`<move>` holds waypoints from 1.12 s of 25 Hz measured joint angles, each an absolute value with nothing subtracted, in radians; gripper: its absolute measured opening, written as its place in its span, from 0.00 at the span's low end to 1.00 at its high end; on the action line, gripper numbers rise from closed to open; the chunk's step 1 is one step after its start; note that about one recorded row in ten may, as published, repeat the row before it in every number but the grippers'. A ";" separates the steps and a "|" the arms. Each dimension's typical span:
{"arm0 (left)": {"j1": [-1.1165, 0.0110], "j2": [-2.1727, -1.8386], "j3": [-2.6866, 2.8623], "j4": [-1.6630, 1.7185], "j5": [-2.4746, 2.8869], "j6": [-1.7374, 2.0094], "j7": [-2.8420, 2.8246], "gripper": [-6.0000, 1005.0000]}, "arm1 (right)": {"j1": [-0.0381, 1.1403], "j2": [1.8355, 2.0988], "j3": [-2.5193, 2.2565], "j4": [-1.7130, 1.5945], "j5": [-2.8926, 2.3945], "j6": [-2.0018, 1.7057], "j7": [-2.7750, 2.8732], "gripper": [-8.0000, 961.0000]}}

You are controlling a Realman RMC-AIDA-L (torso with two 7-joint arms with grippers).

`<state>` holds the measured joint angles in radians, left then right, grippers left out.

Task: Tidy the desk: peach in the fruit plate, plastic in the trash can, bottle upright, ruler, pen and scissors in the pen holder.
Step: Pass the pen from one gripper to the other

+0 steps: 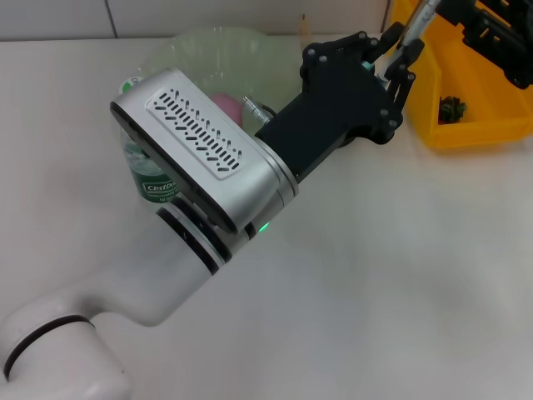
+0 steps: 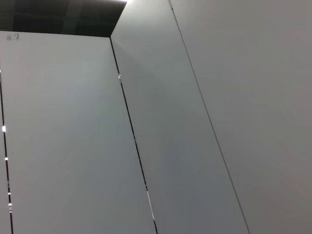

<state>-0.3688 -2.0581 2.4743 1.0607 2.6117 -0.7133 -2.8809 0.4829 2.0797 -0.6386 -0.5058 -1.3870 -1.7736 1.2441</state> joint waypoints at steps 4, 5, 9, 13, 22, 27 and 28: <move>-0.369 -2.061 2.474 1.057 2.612 -0.713 -2.881 0.29 | 0.492 2.080 -0.650 -0.503 -1.389 -1.756 1.244 0.58; -0.369 -2.061 2.474 1.057 2.612 -0.713 -2.881 0.29 | 0.493 2.080 -0.659 -0.503 -1.389 -1.755 1.244 0.58; -0.370 -2.062 2.474 1.057 2.612 -0.711 -2.881 0.29 | 0.497 2.080 -0.684 -0.503 -1.389 -1.743 1.244 0.56; -0.370 -2.062 2.474 1.056 2.612 -0.710 -2.881 0.30 | 0.500 2.080 -0.690 -0.503 -1.389 -1.724 1.244 0.54; -0.370 -2.062 2.474 1.055 2.612 -0.707 -2.881 0.31 | 0.502 2.080 -0.705 -0.511 -1.391 -1.707 1.254 0.41; -0.370 -2.062 2.472 1.055 2.612 -0.687 -2.881 0.31 | 0.502 2.079 -0.724 -0.519 -1.391 -1.678 1.255 0.17; -0.370 -2.063 2.471 1.055 2.611 -0.680 -2.881 0.31 | 0.502 2.079 -0.724 -0.519 -1.391 -1.678 1.255 0.16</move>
